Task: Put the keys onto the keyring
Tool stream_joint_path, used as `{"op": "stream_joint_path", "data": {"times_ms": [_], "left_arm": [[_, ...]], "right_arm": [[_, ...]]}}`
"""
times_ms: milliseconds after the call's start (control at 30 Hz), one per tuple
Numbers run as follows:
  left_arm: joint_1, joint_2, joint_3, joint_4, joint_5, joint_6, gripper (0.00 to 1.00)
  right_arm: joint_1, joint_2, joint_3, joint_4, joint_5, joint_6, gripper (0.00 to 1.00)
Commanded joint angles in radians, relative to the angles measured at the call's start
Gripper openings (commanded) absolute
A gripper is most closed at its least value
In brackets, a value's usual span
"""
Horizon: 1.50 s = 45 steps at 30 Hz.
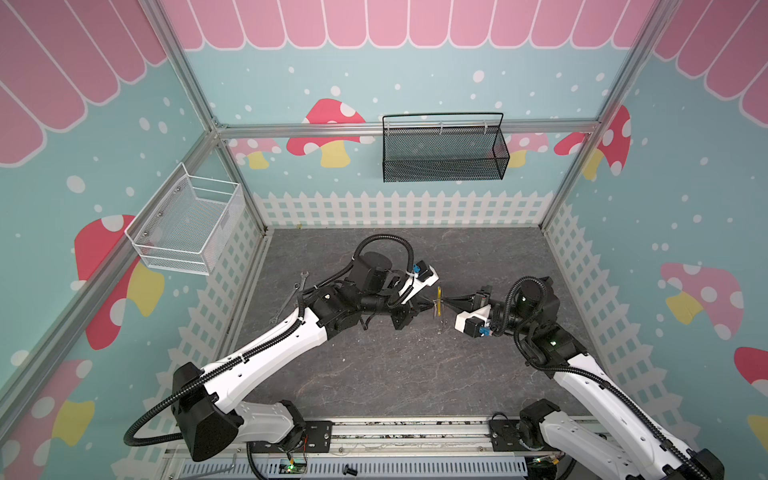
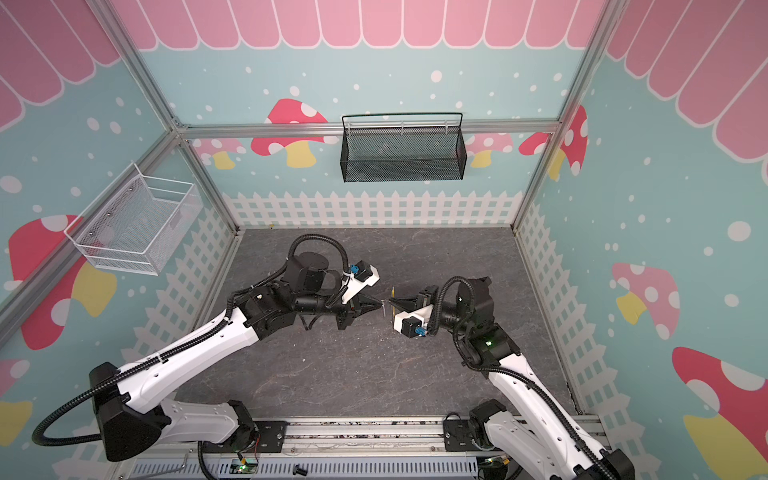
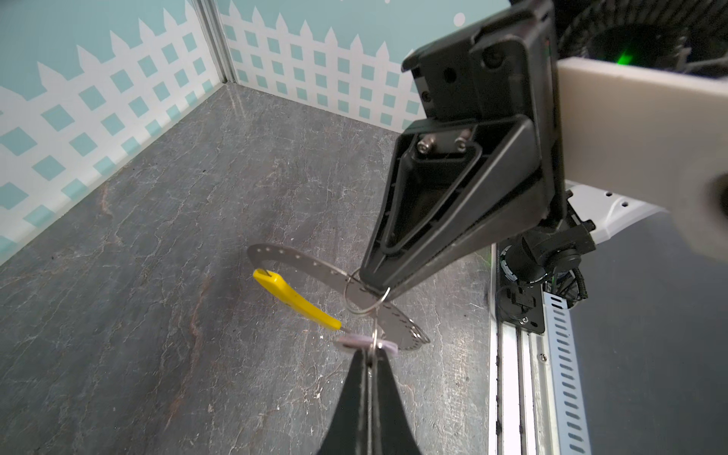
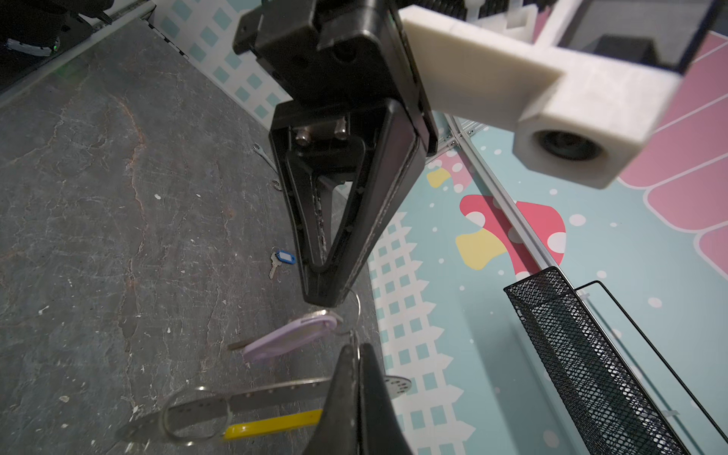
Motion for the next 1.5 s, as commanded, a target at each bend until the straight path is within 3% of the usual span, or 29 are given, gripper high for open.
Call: {"op": "stream_joint_path", "data": {"times_ms": [0, 333, 1467], "left_arm": [[0.007, 0.007, 0.038, -0.017, -0.007, -0.014, 0.0], [0.007, 0.025, 0.055, -0.017, 0.021, -0.018, 0.0], [0.007, 0.083, 0.111, -0.067, -0.071, -0.079, 0.0]], "right_arm": [[0.0, -0.012, -0.006, 0.004, -0.008, -0.019, 0.0], [0.0, 0.0, -0.001, 0.005, 0.002, 0.0, 0.0], [-0.001, 0.019, 0.007, 0.01, 0.057, 0.033, 0.0]]}}
